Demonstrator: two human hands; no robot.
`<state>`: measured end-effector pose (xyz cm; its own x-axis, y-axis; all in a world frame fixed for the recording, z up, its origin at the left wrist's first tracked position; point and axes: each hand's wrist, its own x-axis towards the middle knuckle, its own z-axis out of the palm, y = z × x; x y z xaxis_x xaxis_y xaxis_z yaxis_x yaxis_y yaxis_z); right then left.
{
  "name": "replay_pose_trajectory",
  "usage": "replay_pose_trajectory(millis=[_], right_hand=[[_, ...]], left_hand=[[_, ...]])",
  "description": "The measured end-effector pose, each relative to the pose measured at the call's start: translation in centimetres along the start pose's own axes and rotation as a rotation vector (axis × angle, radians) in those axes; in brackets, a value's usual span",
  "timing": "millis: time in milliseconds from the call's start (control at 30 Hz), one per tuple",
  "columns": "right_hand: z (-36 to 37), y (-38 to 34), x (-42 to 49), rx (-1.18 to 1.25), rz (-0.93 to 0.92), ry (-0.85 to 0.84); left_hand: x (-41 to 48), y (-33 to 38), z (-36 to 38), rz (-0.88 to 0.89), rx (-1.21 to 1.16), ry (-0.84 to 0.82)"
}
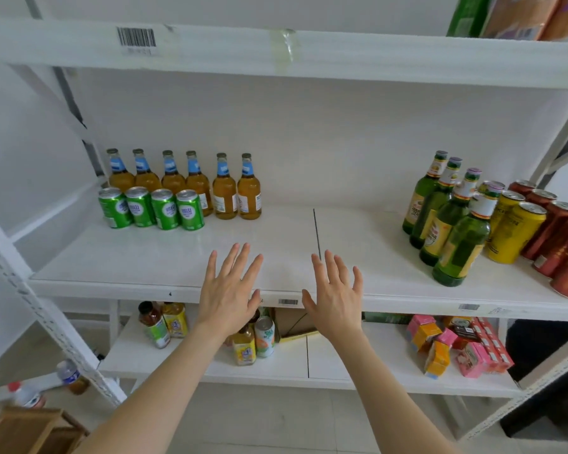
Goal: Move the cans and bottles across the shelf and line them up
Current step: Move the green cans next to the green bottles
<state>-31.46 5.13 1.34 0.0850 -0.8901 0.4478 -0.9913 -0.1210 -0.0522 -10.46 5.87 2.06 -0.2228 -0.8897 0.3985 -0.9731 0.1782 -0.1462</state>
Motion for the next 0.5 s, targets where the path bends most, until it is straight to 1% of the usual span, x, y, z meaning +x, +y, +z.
replay_pose_trajectory(millis=[167,333,500], right_hand=[[2.4,-5.5,3.5,0.023,-0.013,0.017],[3.7,-12.0,6.1,0.029,-0.011,-0.029],[5.1,-18.2,8.6,0.063,0.031,-0.038]], left_hand=[[1.2,-6.3,1.7,-0.029,0.029,0.013],[1.5,-13.2,2.9,-0.049,0.031,-0.008],[2.5,-20.7,3.7,-0.005,0.028,-0.018]])
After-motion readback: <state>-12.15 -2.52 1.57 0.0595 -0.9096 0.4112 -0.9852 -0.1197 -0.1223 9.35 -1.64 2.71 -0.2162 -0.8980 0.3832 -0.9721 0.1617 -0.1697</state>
